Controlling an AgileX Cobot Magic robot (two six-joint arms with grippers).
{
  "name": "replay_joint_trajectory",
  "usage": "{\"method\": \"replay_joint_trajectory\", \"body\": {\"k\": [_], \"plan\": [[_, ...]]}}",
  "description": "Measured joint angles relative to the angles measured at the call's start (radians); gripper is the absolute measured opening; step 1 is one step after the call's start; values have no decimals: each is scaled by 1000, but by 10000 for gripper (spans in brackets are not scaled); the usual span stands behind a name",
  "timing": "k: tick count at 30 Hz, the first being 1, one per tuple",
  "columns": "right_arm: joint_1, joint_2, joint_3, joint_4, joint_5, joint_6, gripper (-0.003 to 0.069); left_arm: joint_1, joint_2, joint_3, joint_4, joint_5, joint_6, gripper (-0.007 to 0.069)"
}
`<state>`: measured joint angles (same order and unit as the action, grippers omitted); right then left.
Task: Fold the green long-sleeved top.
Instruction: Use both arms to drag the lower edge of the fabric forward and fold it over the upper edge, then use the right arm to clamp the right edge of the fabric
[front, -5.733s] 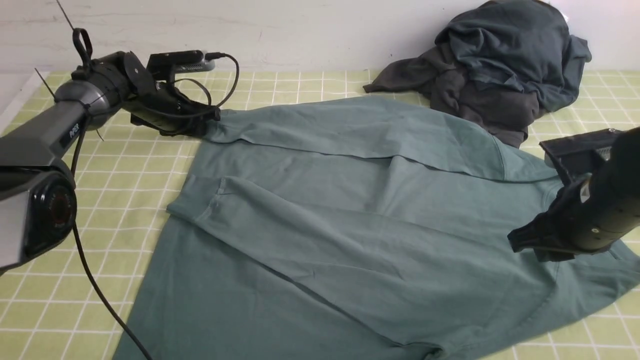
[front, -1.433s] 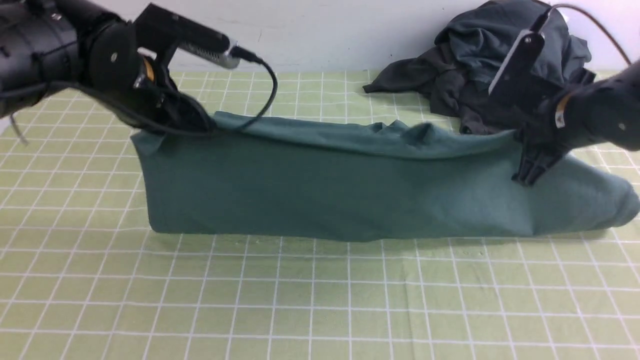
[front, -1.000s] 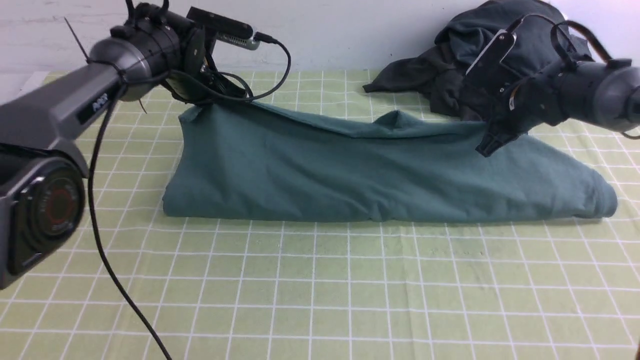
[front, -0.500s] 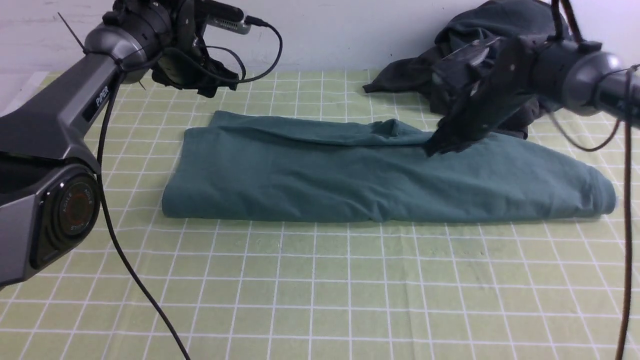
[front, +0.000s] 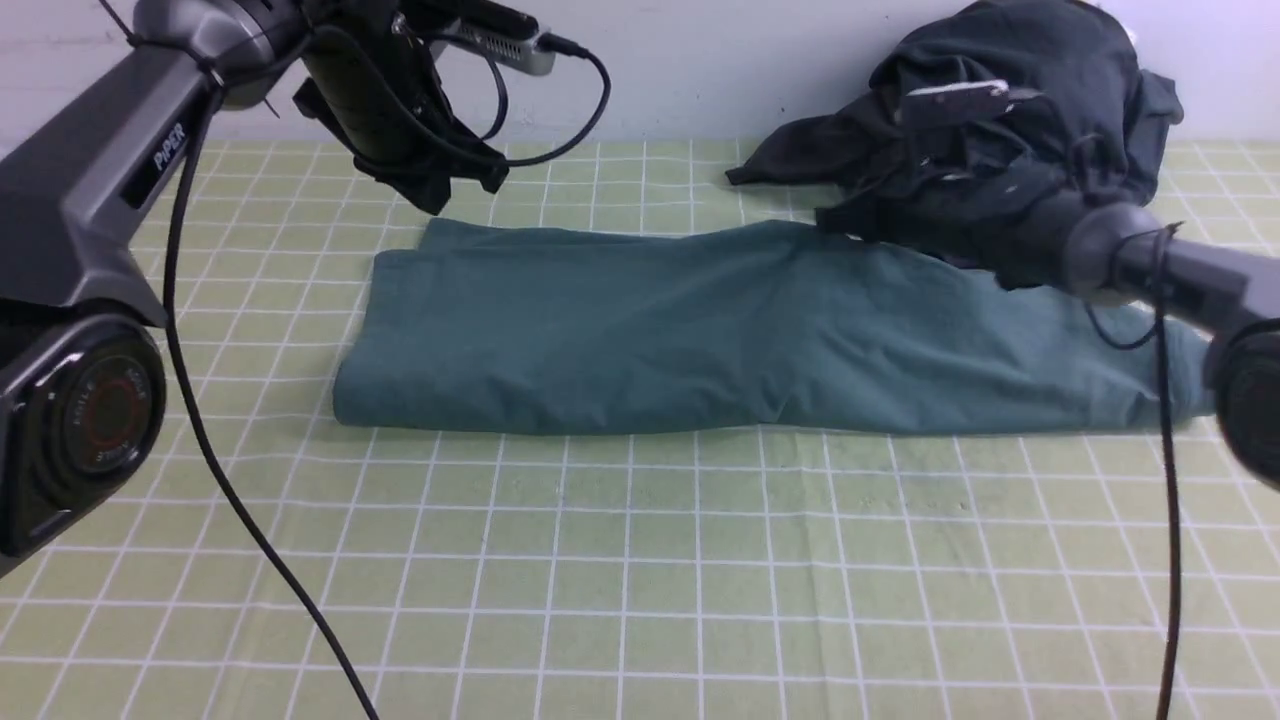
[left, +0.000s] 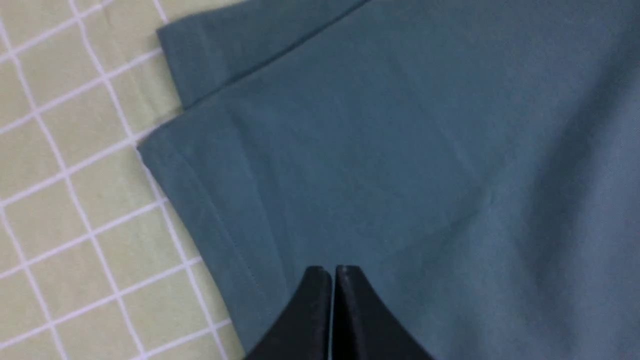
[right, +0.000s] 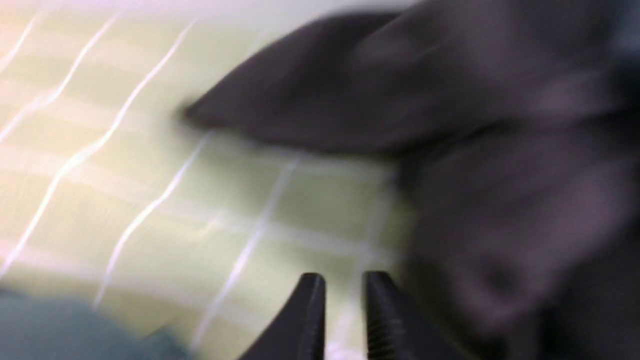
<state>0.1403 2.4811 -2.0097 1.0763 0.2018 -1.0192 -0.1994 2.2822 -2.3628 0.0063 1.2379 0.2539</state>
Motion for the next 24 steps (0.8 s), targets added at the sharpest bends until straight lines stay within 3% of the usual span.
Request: {"method": "replay_joint_trajectory", "body": {"k": [4, 8, 9, 10, 11, 12, 15, 17, 24], "plan": [[-90, -132, -1, -120, 278, 68, 253, 0, -129, 103, 0, 0, -2, -3], [-178, -315, -13, -472, 698, 455, 312, 0, -379, 396, -41, -1, -2, -3], [-181, -326, -14, -492, 698, 455, 314, 0, -403, 429, -44, -1, 0, -3], [-200, -352, -18, -669, 854, 632, 335, 0, -503, 571, -77, -3, 10, -3], [-208, -353, -19, -777, 927, 727, 350, 0, -551, 662, -92, -11, 15, -3], [-210, -352, -19, -818, 939, 745, 353, 0, -575, 680, -99, -15, 15, -3], [-234, -287, -15, -1055, 1028, 952, 420, 0, -769, 964, -143, -157, 14, -3], [-249, -234, -10, -1126, 1033, 997, 463, 0, -887, 1116, -148, -242, 12, -3], [-272, -117, -10, -1126, 1032, 1052, 511, 0, -1157, 1464, -124, -360, 10, -3]]}}
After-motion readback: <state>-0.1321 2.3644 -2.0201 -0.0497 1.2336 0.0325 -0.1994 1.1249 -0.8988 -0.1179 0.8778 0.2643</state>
